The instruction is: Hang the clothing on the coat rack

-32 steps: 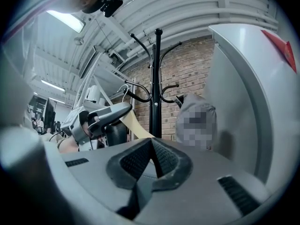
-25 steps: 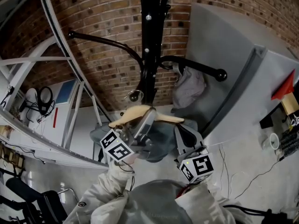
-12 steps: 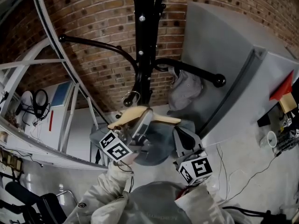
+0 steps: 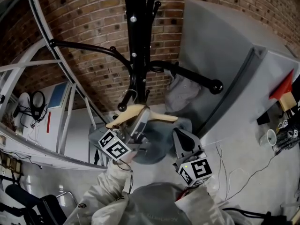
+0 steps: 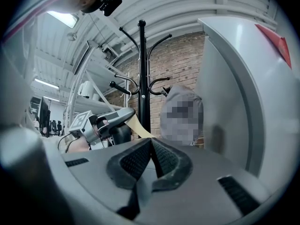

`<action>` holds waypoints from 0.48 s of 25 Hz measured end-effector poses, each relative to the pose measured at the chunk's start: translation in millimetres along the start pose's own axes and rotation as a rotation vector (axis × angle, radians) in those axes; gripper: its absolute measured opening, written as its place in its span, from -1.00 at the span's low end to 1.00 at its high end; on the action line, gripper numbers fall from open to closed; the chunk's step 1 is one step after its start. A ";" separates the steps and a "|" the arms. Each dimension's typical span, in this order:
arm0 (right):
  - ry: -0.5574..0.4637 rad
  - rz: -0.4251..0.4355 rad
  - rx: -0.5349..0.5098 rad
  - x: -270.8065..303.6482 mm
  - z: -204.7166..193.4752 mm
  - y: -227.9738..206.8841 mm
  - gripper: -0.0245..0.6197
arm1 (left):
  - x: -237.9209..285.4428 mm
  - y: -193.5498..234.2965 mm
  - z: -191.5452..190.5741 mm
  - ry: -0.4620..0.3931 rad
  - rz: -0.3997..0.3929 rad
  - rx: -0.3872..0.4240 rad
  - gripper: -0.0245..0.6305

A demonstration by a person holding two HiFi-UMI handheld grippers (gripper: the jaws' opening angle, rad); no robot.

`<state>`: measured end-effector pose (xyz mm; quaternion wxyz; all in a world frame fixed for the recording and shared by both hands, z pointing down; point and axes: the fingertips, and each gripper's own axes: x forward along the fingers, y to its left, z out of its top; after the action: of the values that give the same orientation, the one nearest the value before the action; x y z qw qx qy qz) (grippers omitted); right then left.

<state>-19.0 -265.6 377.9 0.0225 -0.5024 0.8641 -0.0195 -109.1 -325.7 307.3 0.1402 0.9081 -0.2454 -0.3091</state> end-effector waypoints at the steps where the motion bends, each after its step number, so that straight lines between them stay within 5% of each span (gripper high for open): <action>1: -0.004 -0.001 0.001 -0.5 -0.6 -1.0 -0.85 | 0.5 0.5 -0.1 -0.001 0.001 0.003 -0.61; 12: 0.005 0.015 0.018 -7.3 -6.5 -7.3 -0.85 | 0.6 6.6 -1.4 -0.066 0.019 -0.026 -0.58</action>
<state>-9.4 -262.8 385.0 0.0250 -0.4957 0.8677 -0.0283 -110.2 -331.4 310.7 0.1467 0.8930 -0.2546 -0.3409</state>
